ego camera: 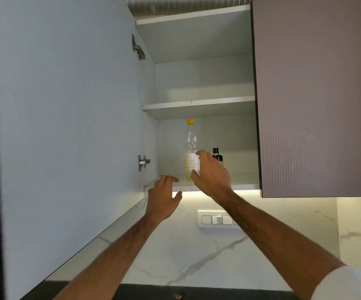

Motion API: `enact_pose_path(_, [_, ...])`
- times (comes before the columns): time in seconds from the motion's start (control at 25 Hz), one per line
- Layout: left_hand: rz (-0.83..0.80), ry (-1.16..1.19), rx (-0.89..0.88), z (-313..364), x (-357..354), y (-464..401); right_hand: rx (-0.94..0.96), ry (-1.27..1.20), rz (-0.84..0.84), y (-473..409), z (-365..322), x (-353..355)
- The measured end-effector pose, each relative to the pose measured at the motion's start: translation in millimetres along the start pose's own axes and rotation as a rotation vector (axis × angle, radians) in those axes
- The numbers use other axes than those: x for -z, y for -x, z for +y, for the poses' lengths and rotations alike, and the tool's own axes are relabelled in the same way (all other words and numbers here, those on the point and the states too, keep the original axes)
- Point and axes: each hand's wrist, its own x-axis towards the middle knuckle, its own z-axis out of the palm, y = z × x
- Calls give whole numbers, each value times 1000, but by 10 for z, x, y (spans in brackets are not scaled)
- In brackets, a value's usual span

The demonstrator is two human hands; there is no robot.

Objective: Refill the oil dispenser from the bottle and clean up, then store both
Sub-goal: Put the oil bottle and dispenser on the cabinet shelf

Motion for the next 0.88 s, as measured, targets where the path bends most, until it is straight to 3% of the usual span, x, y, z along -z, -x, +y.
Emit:
enact_pose_path(0.36, [267, -44, -27, 842, 1369, 1305, 221, -359, 106, 765, -1139, 1067])
enact_pose_path(0.56, [567, -369, -287, 1126, 2327, 2033, 258, -580, 95, 1053, -1727, 1517])
enact_pose_path(0.64, [684, -356, -175, 1063, 2769, 2038, 268, -599, 87, 1073, -1938, 1651])
enact_pose_path(0.72, [713, -199, 85, 887, 3073, 1968, 287, -605, 65, 1087, -2164, 1732])
enact_pose_path(0.8, [545, 79, 314, 685, 3235, 1907, 325, -587, 55, 1100, -2414, 1762])
enact_pose_path(0.88, [264, 327, 441, 574, 3232, 1906, 351, -561, 57, 1076, -2639, 1742])
